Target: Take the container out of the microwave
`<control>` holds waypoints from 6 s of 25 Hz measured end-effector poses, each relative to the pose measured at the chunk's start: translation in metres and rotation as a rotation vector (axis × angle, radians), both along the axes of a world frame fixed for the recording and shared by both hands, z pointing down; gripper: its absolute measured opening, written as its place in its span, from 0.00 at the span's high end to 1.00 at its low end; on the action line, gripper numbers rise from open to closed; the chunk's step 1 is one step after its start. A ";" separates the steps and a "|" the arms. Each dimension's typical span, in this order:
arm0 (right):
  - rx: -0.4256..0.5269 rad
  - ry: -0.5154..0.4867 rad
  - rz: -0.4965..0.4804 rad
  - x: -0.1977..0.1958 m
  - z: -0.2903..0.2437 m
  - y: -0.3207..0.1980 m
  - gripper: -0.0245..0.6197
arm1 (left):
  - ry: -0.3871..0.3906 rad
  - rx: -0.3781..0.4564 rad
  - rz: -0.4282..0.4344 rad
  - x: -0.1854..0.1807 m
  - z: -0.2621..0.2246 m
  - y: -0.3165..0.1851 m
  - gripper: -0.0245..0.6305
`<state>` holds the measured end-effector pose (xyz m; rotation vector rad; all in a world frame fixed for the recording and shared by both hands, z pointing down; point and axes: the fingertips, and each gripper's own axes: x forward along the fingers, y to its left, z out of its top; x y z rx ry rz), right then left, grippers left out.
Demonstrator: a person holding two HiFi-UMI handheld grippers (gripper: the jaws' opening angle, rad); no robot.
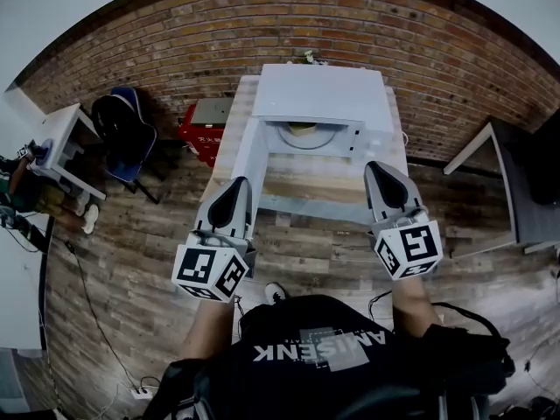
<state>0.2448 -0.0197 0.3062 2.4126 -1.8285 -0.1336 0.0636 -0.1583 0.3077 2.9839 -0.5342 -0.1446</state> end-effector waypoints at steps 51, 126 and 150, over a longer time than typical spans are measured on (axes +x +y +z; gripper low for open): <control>-0.299 0.168 -0.309 0.010 0.123 -0.205 0.72 | -0.071 -0.041 -0.091 0.037 0.061 -0.108 0.94; -0.851 0.546 -0.361 0.153 0.396 -0.358 0.58 | -0.166 -0.043 -0.601 0.022 0.076 -0.107 0.94; -0.898 0.549 -0.305 0.151 0.395 -0.360 0.87 | -0.112 -0.106 -0.648 -0.008 0.082 -0.100 0.94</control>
